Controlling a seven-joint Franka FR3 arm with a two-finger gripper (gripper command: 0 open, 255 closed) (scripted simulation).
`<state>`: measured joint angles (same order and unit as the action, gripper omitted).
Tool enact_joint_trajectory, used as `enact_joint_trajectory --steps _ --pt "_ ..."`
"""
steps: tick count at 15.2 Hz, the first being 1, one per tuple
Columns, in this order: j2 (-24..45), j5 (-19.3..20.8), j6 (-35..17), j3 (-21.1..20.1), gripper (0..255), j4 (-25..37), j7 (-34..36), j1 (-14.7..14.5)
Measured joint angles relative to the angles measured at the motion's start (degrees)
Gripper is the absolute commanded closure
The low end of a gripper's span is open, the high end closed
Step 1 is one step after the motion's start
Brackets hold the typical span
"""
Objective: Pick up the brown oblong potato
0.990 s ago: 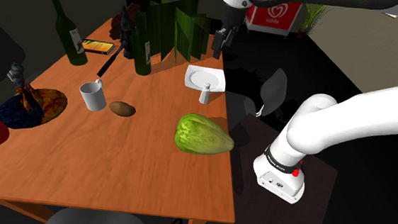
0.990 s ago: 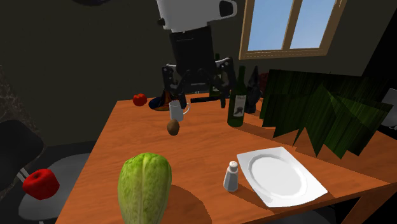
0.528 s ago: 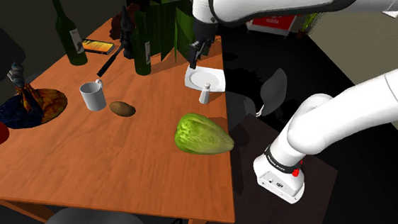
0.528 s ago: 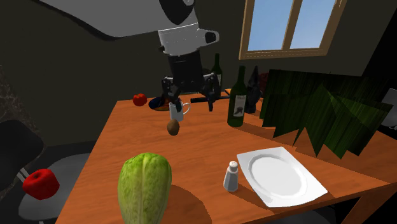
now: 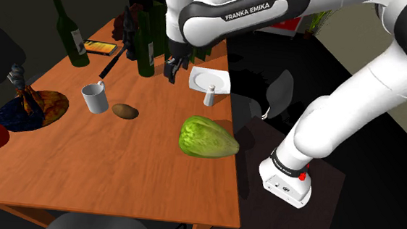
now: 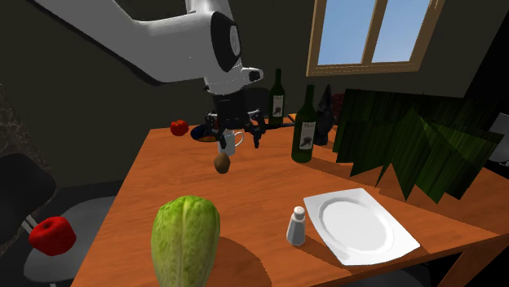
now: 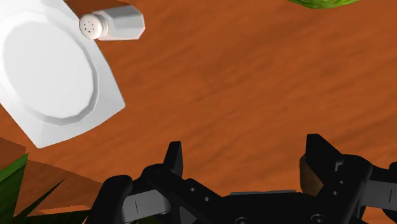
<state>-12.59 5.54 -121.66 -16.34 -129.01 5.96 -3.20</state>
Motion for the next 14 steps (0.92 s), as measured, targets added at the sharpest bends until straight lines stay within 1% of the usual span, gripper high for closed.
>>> enact_joint_trajectory --steps 7,8,11,14 --pt "14.67 5.36 -4.62 -3.16 0 8.85 6.06 -1.36" --pt "17.22 6.58 -5.64 -3.50 0 10.12 7.35 -1.84" --pt "23.56 9.31 -6.32 -3.78 0 15.07 9.37 -3.09" --pt "30.39 12.18 -6.45 -3.82 0 21.03 11.90 -5.31"
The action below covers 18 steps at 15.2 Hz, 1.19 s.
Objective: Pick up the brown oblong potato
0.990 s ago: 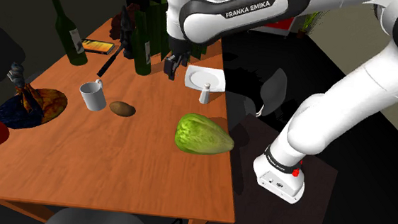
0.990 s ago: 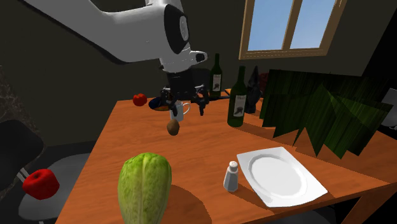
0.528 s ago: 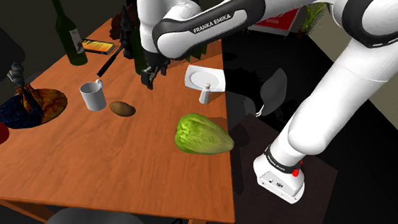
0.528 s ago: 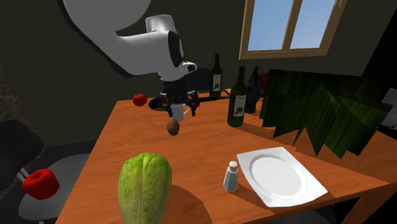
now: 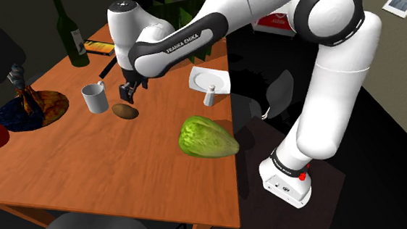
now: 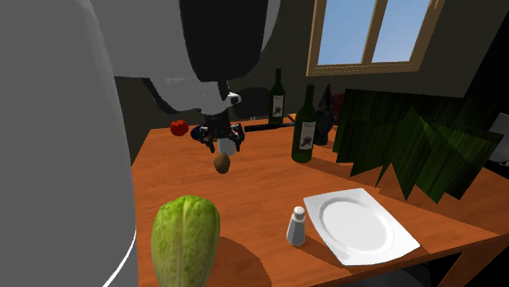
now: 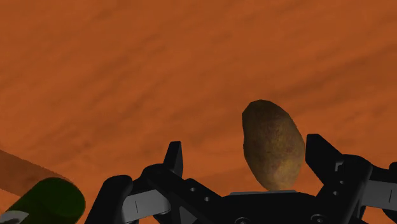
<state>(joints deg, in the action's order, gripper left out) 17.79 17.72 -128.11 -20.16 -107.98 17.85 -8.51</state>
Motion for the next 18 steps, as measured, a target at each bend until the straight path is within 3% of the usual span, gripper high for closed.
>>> enact_joint_trajectory --steps 6,14,15,18 --pt "12.50 3.96 0.60 0.98 0 12.19 2.14 -4.23" --pt "17.32 5.94 -2.67 2.15 0 13.50 3.66 -5.50" --pt "17.46 6.00 -2.85 2.20 255 13.45 3.67 -5.49" --pt "17.55 6.06 -3.02 2.25 255 13.40 3.70 -5.48"
